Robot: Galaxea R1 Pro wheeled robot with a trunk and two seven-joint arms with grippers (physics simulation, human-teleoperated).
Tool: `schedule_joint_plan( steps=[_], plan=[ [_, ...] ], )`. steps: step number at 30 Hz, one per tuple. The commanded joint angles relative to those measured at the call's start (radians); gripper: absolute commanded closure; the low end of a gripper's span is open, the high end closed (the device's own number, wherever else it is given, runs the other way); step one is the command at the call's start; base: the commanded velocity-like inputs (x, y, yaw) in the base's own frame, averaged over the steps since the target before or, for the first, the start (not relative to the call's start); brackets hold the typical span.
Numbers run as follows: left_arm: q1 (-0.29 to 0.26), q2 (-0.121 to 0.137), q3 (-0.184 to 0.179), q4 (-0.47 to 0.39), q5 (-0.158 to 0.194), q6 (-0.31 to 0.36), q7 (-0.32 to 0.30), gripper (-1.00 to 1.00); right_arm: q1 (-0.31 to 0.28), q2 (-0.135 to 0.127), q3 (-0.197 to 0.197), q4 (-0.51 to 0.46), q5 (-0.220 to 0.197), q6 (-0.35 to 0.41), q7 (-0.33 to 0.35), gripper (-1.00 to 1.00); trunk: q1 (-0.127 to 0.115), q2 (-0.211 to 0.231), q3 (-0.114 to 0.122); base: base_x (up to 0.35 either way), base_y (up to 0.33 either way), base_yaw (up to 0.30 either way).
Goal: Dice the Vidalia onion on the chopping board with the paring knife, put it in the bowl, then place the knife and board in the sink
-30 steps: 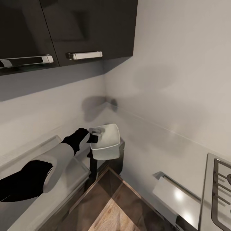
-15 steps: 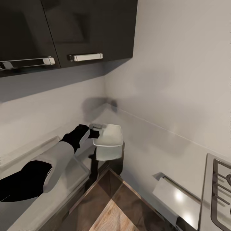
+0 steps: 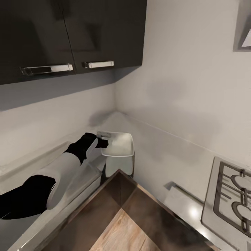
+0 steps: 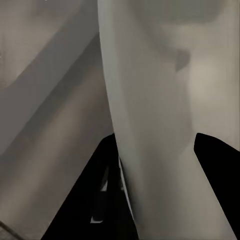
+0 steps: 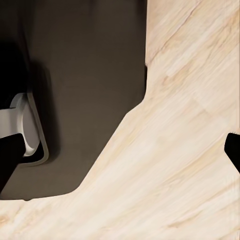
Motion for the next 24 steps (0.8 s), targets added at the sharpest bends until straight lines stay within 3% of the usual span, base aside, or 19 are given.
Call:
schedule_joint_plan(
  steps=[1, 3, 6, 10, 12, 24],
  plan=[
    [-0.001, 0.001, -0.008, -0.01, 0.011, 0.005, 0.003, 1.0, -0.001, 0.0, -0.009, 0.001, 0.01, -0.003, -0.004, -1.0, 0.0, -0.002, 0.0, -0.331, 0.0, 0.0],
    [-0.001, 0.001, -0.008, -0.03, 0.011, 0.013, 0.003, 1.0, -0.001, 0.0, -0.009, 0.001, 0.01, -0.004, -0.004, -1.0, 0.0, -0.002, 0.003, -0.332, 0.0, 0.0],
    [-0.001, 0.002, -0.006, -0.09, 0.013, 0.089, 0.003, 1.0, -0.001, 0.001, -0.008, 0.001, 0.01, -0.005, -0.004, -1.0, 0.0, -0.002, 0.007, -0.298, 0.074, 0.0],
    [-0.001, 0.008, -0.006, -0.257, 0.014, 0.219, 0.003, 1.0, -0.001, 0.001, -0.009, 0.001, 0.01, -0.006, -0.004, -1.0, 0.0, -0.002, 0.014, -0.264, 0.168, 0.0],
    [-0.001, 0.008, -0.006, -0.287, 0.015, 0.25, 0.003, 1.0, -0.001, 0.001, -0.01, 0.0, 0.01, -0.007, -0.004, -1.0, 0.0, -0.002, 0.017, -0.263, 0.192, 0.002],
    [-0.001, 0.02, -0.006, -0.327, 0.015, 0.281, 0.004, 1.0, -0.001, 0.003, -0.01, -0.003, 0.01, -0.009, -0.004, -1.0, 0.0, -0.002, 0.033, -0.279, 0.156, 0.165]
  ],
)
